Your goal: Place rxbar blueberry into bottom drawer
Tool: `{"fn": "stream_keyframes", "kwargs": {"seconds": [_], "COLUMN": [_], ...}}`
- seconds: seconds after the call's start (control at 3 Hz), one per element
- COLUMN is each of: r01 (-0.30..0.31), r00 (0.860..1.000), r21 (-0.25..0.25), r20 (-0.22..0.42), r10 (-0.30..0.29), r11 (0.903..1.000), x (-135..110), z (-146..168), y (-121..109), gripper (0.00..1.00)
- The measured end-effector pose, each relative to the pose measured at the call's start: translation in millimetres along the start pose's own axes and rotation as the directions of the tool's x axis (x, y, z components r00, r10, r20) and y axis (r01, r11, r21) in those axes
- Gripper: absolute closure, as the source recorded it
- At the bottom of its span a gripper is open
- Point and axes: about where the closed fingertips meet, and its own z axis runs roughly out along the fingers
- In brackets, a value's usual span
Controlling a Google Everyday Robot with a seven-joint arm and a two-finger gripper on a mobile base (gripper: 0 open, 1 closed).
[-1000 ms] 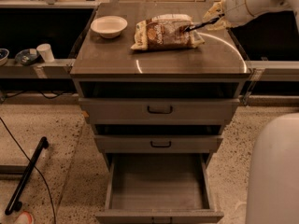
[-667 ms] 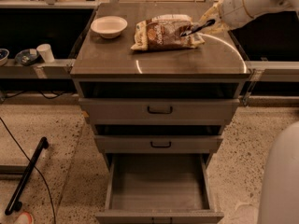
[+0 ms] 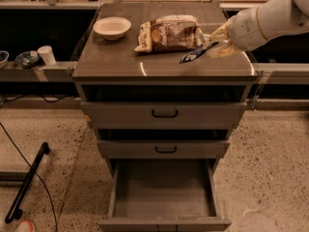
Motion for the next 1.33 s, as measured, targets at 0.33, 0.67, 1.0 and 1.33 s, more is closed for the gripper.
{"fn": "stream_keyframes", "kwargs": {"seconds": [0.33, 0.67, 1.0, 1.33], "r01": [0.034, 0.022, 0.023, 0.126], "r00": [0.995, 0.994, 0.994, 0.979], "r21": [0.057, 0.132, 0.13, 0.112], "r20": [0.09, 0.104, 0.106, 0.146], "r10": [-0.039, -0.035, -0.037, -0.141], "r11": [0.9978, 0.991, 0.9912, 0.9857], "x": [-30.3, -46.5, -46.8, -68.0], "z": [-9.3, -23.6, -22.4, -10.5], "y": [20.9, 38.6, 37.8, 43.7], "gripper": [1.0, 1.0, 1.0, 1.0]}}
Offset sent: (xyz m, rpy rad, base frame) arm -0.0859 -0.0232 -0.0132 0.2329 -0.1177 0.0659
